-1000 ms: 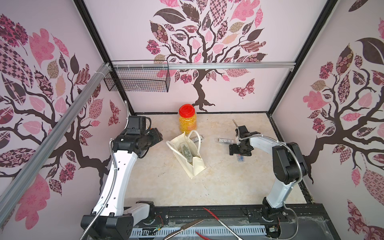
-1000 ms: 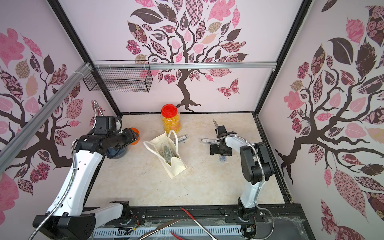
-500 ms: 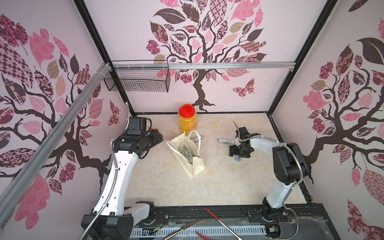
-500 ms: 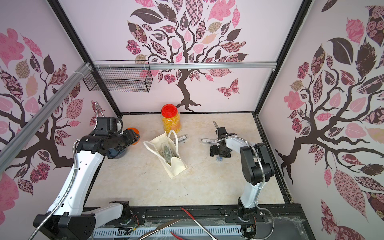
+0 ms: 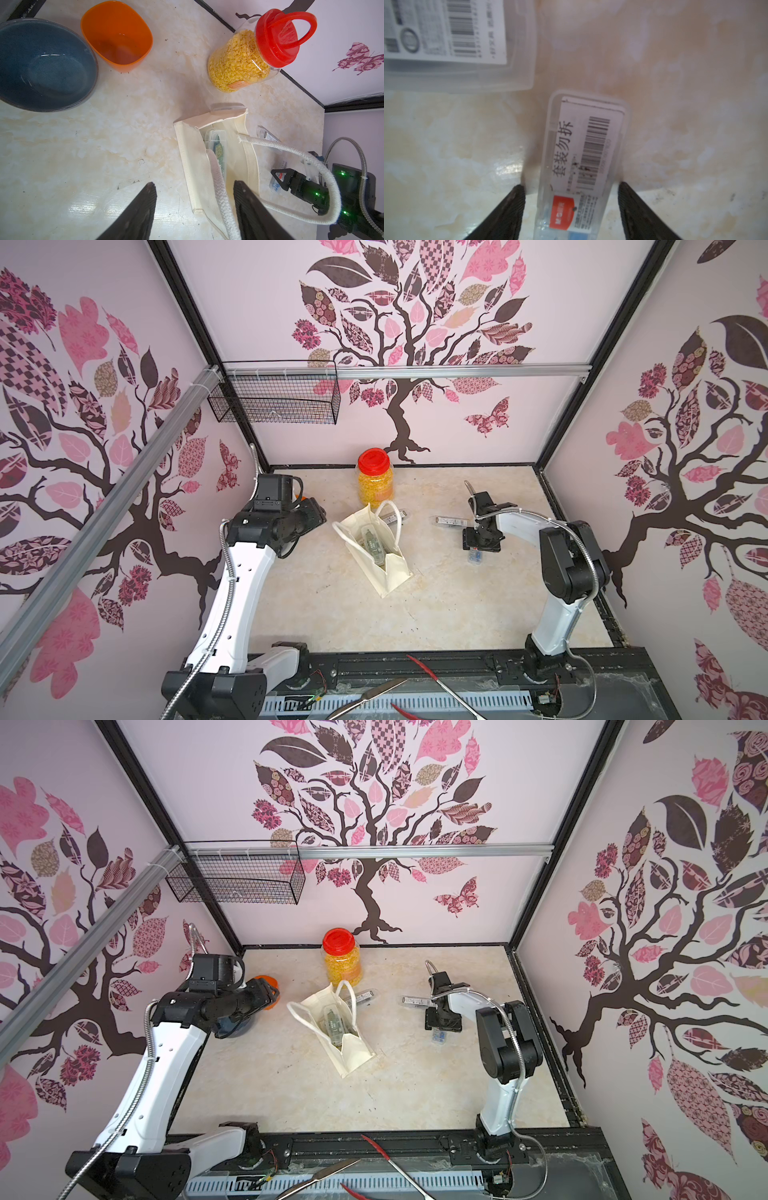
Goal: Put the compass set into the canvas bag
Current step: Pick up the compass set at the center of the board.
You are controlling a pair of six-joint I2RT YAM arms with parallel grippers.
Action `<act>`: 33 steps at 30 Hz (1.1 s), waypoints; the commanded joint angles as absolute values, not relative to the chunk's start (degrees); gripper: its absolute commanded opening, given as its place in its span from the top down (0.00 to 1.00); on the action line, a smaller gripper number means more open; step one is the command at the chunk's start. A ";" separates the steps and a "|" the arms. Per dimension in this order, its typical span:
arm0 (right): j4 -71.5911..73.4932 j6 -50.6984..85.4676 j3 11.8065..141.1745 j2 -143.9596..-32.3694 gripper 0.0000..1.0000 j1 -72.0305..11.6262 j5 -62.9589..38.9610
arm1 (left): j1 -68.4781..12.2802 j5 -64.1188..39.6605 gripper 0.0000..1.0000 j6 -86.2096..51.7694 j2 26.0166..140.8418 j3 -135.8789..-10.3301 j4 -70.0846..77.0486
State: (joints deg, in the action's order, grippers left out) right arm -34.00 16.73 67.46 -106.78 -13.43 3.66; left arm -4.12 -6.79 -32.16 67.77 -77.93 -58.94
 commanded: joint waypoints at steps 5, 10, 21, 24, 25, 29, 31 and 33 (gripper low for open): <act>-34.24 17.34 66.45 -108.22 0.38 -14.14 4.75 | -4.04 -7.41 0.37 -32.09 67.56 -76.64 -57.72; -34.10 16.89 66.21 -107.28 0.43 -14.37 4.26 | -4.04 -7.65 0.37 -32.22 67.40 -75.99 -57.50; -34.71 16.36 65.58 -103.81 0.50 -14.52 3.41 | -4.04 -7.39 0.37 -31.91 66.80 -75.66 -57.48; -35.26 16.16 65.31 -103.13 0.51 -14.59 3.60 | -4.04 -7.31 0.37 -31.82 66.53 -75.64 -57.46; -35.31 16.09 65.08 -102.69 0.51 -14.61 3.38 | -4.04 -7.25 0.37 -31.84 66.52 -75.56 -57.54; -35.88 15.83 64.88 -99.88 0.52 -14.74 3.17 | -4.00 -7.00 0.37 -31.80 66.70 -75.59 -57.52; -36.21 15.26 64.99 -97.57 0.52 -14.77 1.91 | -4.04 -6.90 0.37 -31.65 66.86 -75.58 -57.55; -36.86 14.60 65.28 -95.18 0.52 -15.18 1.23 | -4.04 -6.72 0.37 -31.54 67.06 -75.59 -57.57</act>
